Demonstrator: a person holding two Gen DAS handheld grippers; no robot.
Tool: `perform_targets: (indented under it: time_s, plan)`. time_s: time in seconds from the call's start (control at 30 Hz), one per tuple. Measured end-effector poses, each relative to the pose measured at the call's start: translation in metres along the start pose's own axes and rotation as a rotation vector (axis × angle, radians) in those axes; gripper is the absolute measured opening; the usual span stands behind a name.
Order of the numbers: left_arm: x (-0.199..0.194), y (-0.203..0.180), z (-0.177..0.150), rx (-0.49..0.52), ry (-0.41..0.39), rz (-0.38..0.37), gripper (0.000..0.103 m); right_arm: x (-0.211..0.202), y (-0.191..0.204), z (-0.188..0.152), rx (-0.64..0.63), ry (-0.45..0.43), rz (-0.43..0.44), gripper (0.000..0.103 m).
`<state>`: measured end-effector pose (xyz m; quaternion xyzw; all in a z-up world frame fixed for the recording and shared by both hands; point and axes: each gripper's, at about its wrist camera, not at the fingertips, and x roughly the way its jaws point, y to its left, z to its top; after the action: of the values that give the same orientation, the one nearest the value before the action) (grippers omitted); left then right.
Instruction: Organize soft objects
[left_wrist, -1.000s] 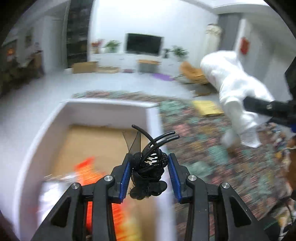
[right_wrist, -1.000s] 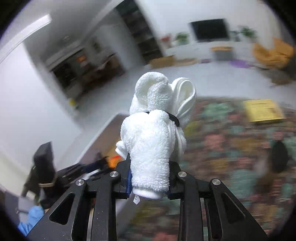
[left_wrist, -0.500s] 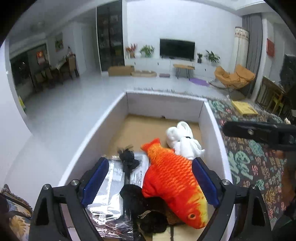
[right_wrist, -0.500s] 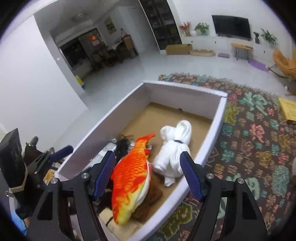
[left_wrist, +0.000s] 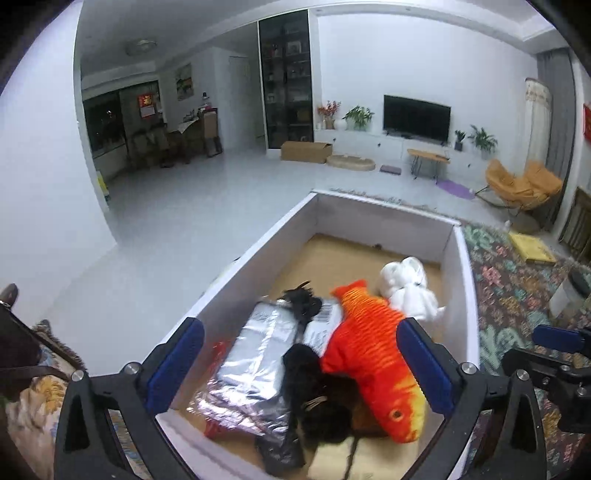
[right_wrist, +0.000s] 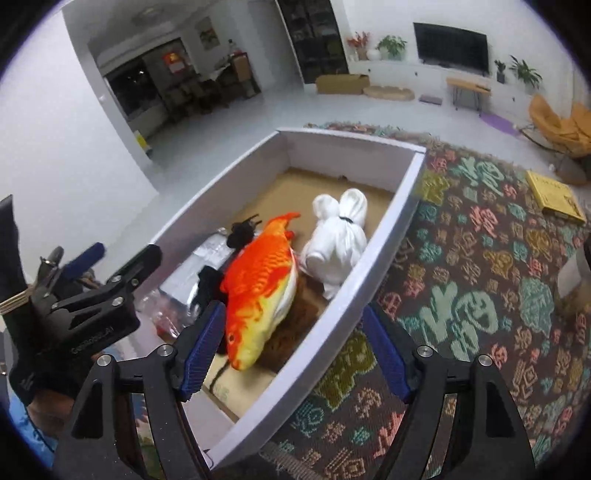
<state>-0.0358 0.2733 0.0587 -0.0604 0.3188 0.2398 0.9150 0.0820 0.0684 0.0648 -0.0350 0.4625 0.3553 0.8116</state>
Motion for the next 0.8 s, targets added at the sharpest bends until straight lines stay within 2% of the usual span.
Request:
perform_targets:
  time_s: [0.4, 0.5, 0.8]
  plan:
    - [-0.002, 0.01, -0.005, 0.022, 0.097, 0.079, 0.103, -0.003, 0.037, -0.014, -0.065, 0.012, -0.126, 0.079]
    - [-0.003, 0.014, -0.006, 0.022, 0.119, 0.065, 0.103, -0.002, 0.042, -0.018, -0.077, 0.016, -0.146, 0.079]
    - [-0.008, 0.017, -0.005, 0.034, 0.12, 0.049, 0.103, 0.002, 0.05, -0.02, -0.113, 0.02, -0.173, 0.079]
